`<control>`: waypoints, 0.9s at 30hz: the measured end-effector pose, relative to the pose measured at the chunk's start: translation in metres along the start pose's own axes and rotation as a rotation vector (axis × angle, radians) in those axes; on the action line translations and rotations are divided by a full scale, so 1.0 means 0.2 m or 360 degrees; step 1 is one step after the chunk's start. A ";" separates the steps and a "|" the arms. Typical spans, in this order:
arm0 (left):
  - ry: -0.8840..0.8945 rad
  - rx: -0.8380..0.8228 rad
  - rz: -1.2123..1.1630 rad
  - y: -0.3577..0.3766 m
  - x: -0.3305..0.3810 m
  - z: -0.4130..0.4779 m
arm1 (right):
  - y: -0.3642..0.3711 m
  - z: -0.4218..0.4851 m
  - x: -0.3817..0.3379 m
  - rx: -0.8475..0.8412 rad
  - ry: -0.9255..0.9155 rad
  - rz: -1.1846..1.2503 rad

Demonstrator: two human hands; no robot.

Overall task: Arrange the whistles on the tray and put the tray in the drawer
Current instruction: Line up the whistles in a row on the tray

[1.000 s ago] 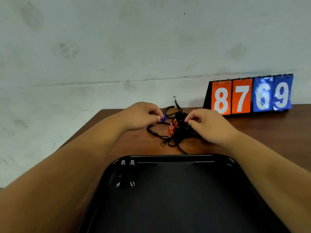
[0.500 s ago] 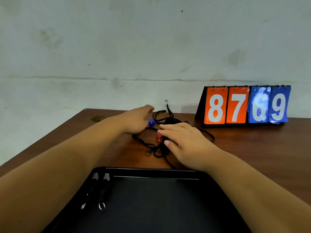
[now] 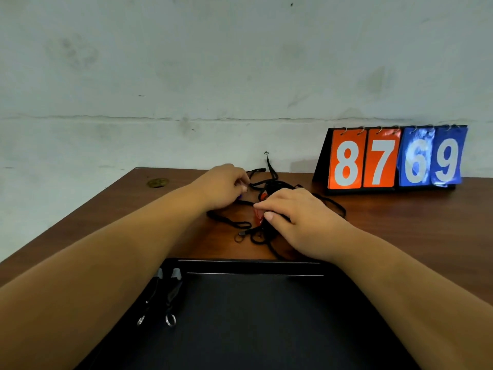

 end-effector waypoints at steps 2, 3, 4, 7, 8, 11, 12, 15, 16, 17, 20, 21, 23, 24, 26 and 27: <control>-0.0024 -0.0009 0.0046 0.02 -0.03 0.00 | 0.04 0.00 0.01 -0.0124 0.0004 -0.0065; -0.0050 -0.0019 0.0063 0.02 -0.04 0.00 | 0.05 0.00 0.01 -0.0154 0.0007 -0.0079; -0.0079 -0.0020 0.0057 0.02 -0.05 0.00 | 0.05 0.00 0.01 -0.0156 0.0012 -0.0076; -0.0142 0.0023 -0.0039 0.00 -0.06 -0.02 | 0.02 0.02 0.01 -0.0066 -0.0022 -0.0039; -0.0163 0.0044 -0.0053 -0.01 -0.07 -0.02 | 0.01 0.02 0.00 -0.0037 -0.0039 -0.0014; -0.0239 0.0090 -0.0133 -0.02 -0.09 -0.02 | -0.01 0.02 0.00 0.0046 -0.0068 0.0045; -0.0254 0.0098 -0.0164 -0.03 -0.10 -0.02 | -0.01 0.02 0.00 0.0053 -0.0056 0.0048; -0.0242 0.0161 -0.0193 -0.06 -0.08 -0.03 | -0.02 0.02 0.02 0.0074 -0.0002 0.0073; -0.0240 0.0190 -0.0186 -0.08 -0.07 -0.04 | -0.02 0.01 0.02 0.0080 0.0012 0.0084; -0.0251 0.0211 -0.0200 -0.09 -0.07 -0.04 | -0.02 0.02 0.03 0.0087 0.0032 0.0096; -0.0267 0.0225 -0.0360 -0.12 -0.08 -0.06 | -0.02 0.01 0.04 0.0089 0.0065 0.0136; -0.0269 0.0230 -0.0435 -0.14 -0.07 -0.08 | -0.03 0.01 0.03 0.0100 0.0054 0.0141; -0.0266 0.0232 -0.0596 -0.19 -0.05 -0.10 | -0.05 0.00 0.03 0.0178 0.0012 0.0159; -0.0260 0.0236 -0.0675 -0.22 -0.04 -0.12 | -0.07 0.00 0.03 0.0217 -0.0002 0.0184; -0.0259 0.0238 -0.0852 -0.28 0.00 -0.16 | -0.08 0.00 0.02 0.0223 -0.0036 0.0200; -0.0261 0.0223 -0.0922 -0.30 0.01 -0.18 | -0.07 0.00 0.00 0.0188 -0.0061 0.0181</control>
Point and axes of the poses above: each hand's wrist, its own z-axis towards the middle knuckle, its own y-axis out of the palm, x = y × z, the point moved 10 cm from there along z, towards the middle knuckle, and after that the axes turned 3 degrees about -x, right-handed, at the moved point
